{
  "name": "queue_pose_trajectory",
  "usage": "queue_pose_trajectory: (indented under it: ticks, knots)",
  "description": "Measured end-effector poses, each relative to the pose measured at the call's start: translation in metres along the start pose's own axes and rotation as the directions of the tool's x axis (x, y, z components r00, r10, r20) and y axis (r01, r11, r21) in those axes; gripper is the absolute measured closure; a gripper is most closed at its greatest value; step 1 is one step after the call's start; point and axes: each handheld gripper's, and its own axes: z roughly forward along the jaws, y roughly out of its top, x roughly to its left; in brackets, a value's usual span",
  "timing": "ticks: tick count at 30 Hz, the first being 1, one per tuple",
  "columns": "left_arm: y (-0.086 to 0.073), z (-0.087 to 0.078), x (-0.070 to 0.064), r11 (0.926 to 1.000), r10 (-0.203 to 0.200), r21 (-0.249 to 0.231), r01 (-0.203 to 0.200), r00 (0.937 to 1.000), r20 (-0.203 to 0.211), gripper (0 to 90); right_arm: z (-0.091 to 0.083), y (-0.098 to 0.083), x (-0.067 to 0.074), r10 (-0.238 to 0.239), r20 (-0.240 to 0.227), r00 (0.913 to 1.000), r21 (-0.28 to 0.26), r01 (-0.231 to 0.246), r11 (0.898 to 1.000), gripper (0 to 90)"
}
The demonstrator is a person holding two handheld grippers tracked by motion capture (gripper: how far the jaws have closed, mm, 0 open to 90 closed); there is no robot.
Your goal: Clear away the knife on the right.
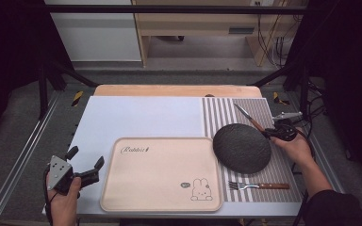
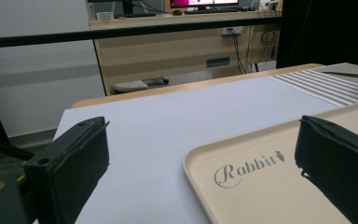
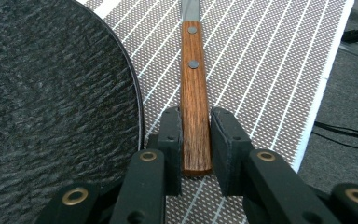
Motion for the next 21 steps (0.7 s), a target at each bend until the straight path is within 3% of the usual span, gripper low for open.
queue_pose_trajectory:
  ticks: [7, 15, 21]
  knots:
    - [0.0005, -0.0005, 0.0000, 1.0000, 0.001, -0.003, -0.001, 1.0000, 0.000, 2.6, -0.0001, 0.0008, 0.0017, 0.016, 0.008, 0.9998, 0.006, -0.016, 1.000, 75.0]
    - [0.0009, -0.0011, 0.0006, 1.0000, -0.001, -0.005, 0.001, 1.0000, -0.002, 2.7, -0.0016, 0.0038, 0.0039, -0.006, 0.026, 0.9997, 0.031, 0.005, 1.000, 75.2]
    - [0.0012, -0.0015, 0.0007, 1.0000, -0.002, -0.008, 0.002, 1.0000, -0.003, 2.8, -0.0045, 0.0029, 0.0023, 0.014, 0.025, 0.9996, 0.022, -0.015, 1.000, 75.3]
